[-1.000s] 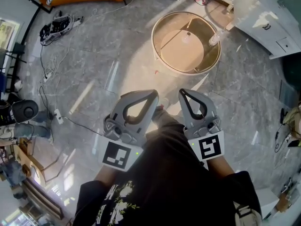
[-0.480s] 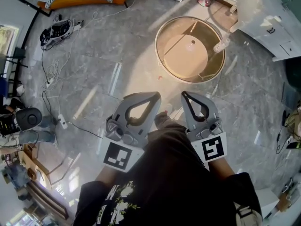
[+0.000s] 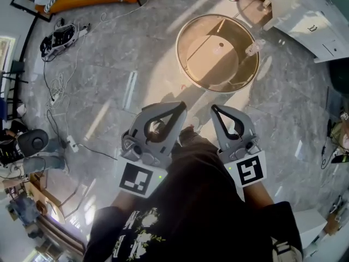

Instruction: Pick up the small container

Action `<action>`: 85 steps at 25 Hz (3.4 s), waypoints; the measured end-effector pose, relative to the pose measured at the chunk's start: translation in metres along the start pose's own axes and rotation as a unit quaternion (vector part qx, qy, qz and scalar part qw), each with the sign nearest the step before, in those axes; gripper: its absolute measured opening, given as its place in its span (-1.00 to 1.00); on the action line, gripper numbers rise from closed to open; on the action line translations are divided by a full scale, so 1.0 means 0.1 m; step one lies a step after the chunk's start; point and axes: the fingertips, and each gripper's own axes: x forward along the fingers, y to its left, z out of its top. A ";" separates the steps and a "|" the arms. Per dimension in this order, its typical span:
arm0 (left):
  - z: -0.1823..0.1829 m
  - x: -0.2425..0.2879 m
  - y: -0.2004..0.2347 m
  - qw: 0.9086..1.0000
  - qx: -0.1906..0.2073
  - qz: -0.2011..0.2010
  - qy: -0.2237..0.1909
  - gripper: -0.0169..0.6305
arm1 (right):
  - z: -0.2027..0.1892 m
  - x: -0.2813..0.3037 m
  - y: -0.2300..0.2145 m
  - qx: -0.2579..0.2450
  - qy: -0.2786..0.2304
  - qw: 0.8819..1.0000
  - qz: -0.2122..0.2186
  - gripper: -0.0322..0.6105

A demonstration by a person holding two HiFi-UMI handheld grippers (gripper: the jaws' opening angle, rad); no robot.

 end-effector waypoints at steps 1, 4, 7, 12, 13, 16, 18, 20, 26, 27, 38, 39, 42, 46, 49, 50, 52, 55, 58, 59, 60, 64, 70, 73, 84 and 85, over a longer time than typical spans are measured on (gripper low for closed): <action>-0.04 0.02 0.01 1.000 -0.001 -0.008 -0.002 -0.91 | -0.03 0.02 0.00 0.000 0.004 1.000 -0.005 -0.91; -0.16 0.07 0.07 1.000 -0.009 -0.027 -0.005 -0.91 | -0.05 0.08 -0.01 -0.006 0.006 1.000 -0.022 -0.91; -0.17 0.18 0.11 0.998 -0.015 -0.050 -0.016 -0.91 | -0.04 0.10 -0.04 -0.010 0.008 0.999 -0.046 -0.91; -0.15 0.45 0.29 0.994 -0.007 -0.103 -0.034 -0.91 | -0.02 0.26 -0.18 -0.021 0.019 0.995 -0.099 -0.91; -0.16 0.53 0.33 0.993 -0.012 -0.113 -0.033 -0.91 | -0.01 0.28 -0.23 -0.020 0.022 0.994 -0.110 -0.91; -0.07 0.82 0.41 0.988 -0.019 -0.150 -0.042 -0.91 | 0.02 0.35 -0.48 -0.019 0.028 0.989 -0.142 -0.91; 0.00 1.01 0.47 0.983 -0.010 -0.176 -0.047 -0.91 | 0.06 0.41 -0.67 -0.019 0.026 0.985 -0.168 -0.91; 0.03 1.16 0.53 0.979 -0.002 -0.198 -0.048 -0.91 | 0.09 0.47 -0.83 -0.014 0.024 0.981 -0.192 -0.91; 0.07 1.60 0.89 0.967 0.014 -0.249 -0.058 -0.91 | 0.15 0.77 -1.19 0.002 0.027 0.970 -0.242 -0.91; 0.08 1.67 0.96 0.965 0.017 -0.255 -0.062 -0.91 | 0.16 0.83 -1.25 0.003 0.026 0.968 -0.249 -0.91; 0.02 2.19 1.32 0.935 0.030 -0.344 -0.078 -0.91 | 0.12 1.23 -1.76 0.028 0.029 0.939 -0.343 -0.91; -0.01 2.21 1.36 0.933 0.030 -0.350 -0.079 -0.91 | 0.09 1.28 -1.78 0.032 0.032 0.935 -0.352 -0.91; -0.12 2.23 1.50 0.928 0.030 -0.362 -0.077 -0.91 | 0.07 1.40 -1.80 0.037 0.031 0.924 -0.379 -0.91; -0.21 2.30 1.61 0.927 0.020 -0.367 -0.074 -0.91 | 0.11 1.44 -1.85 0.027 0.017 0.914 -0.404 -0.91; -0.27 2.34 1.59 0.924 0.013 -0.376 -0.070 -0.91 | 0.04 1.42 -1.89 0.039 0.024 0.909 -0.414 -0.91; -0.29 2.37 1.57 0.922 0.012 -0.381 -0.068 -0.91 | 0.01 1.42 -1.92 0.044 0.027 0.908 -0.417 -0.91; -0.31 2.47 1.54 0.919 0.011 -0.389 -0.063 -0.91 | -0.05 1.42 -2.02 0.053 0.030 0.905 -0.421 -0.91; -0.33 2.66 1.46 0.918 0.015 -0.393 -0.059 -0.91 | -0.07 1.37 -2.16 0.061 0.016 0.909 -0.411 -0.91; -0.30 2.92 1.32 0.920 0.013 -0.387 -0.054 -0.91 | -0.14 1.22 -2.37 0.055 0.015 0.917 -0.395 -0.91; -0.27 3.00 1.27 0.922 0.014 -0.383 -0.055 -0.91 | -0.17 1.16 -2.46 0.055 0.015 0.918 -0.393 -0.91; -0.23 3.08 1.22 0.924 0.017 -0.378 -0.057 -0.91 | -0.18 1.09 -2.56 0.056 0.014 0.919 -0.391 -0.91; -0.05 3.36 1.07 0.931 0.030 -0.360 -0.058 -0.91 | -0.11 0.81 -2.93 0.047 0.005 0.924 -0.379 -0.91; 0.22 3.77 0.95 0.944 0.045 -0.319 -0.063 -0.91 | -0.03 0.49 -3.47 0.027 -0.012 0.933 -0.358 -0.91; 0.17 3.93 0.91 0.952 0.043 -0.301 -0.048 -0.91 | -0.12 0.45 -3.66 0.032 -0.019 0.940 -0.340 -0.91; -0.31 4.34 1.01 0.958 0.014 -0.286 -0.016 -0.91 | -0.69 0.61 -4.14 0.063 0.006 0.949 -0.308 -0.91; -0.36 4.37 1.01 0.954 0.013 -0.301 -0.014 -0.91 | -0.71 0.65 -4.17 0.064 0.009 0.948 -0.313 -0.91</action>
